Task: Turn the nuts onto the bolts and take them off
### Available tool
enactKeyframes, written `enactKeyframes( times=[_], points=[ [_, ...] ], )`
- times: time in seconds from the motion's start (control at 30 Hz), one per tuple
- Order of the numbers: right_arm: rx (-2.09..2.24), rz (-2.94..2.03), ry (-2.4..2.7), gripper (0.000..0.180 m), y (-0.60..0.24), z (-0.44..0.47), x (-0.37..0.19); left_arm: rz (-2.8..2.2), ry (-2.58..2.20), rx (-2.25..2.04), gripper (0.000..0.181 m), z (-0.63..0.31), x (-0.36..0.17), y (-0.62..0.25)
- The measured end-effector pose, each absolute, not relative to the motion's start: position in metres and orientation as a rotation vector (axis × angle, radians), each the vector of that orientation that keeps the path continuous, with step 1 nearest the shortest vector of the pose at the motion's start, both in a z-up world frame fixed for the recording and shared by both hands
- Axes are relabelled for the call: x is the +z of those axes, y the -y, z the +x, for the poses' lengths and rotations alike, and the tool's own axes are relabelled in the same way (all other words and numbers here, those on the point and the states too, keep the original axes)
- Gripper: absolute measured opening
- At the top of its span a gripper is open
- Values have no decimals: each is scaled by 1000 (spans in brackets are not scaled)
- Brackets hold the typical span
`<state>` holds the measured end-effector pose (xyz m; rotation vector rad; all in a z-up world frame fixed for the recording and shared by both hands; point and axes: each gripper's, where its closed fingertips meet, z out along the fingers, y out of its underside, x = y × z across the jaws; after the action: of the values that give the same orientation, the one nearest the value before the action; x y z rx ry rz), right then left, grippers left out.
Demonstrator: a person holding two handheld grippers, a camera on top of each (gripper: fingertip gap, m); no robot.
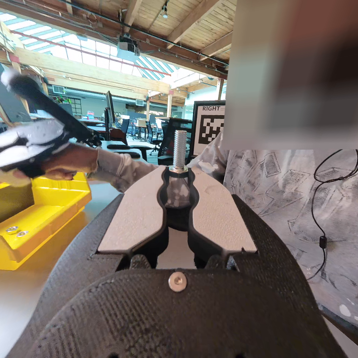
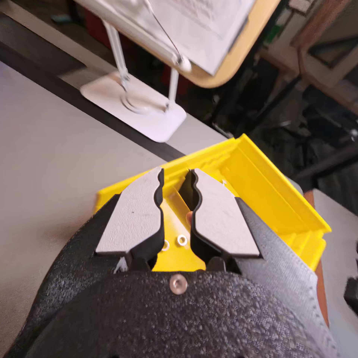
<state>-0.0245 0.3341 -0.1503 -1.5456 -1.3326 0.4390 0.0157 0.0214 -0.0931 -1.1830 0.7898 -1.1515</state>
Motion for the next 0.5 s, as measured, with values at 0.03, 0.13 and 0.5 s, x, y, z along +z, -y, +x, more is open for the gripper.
enactKeyframes(
  times=[0.03, 0.13, 0.5],
  points=[
    [546, -1452, 1374, 25, -311, -31, -132, -1192, -796, -1159, 19, 17, -94, -21],
    [957, -1127, 1647, 24, -214, -35, -98, -1248, -823, -1182, 19, 20, -102, -21],
    [1608, -636, 2183, 26, -40, 6, -89, -1328, -840, -1148, 19, 21, -120, -28]
  ],
)
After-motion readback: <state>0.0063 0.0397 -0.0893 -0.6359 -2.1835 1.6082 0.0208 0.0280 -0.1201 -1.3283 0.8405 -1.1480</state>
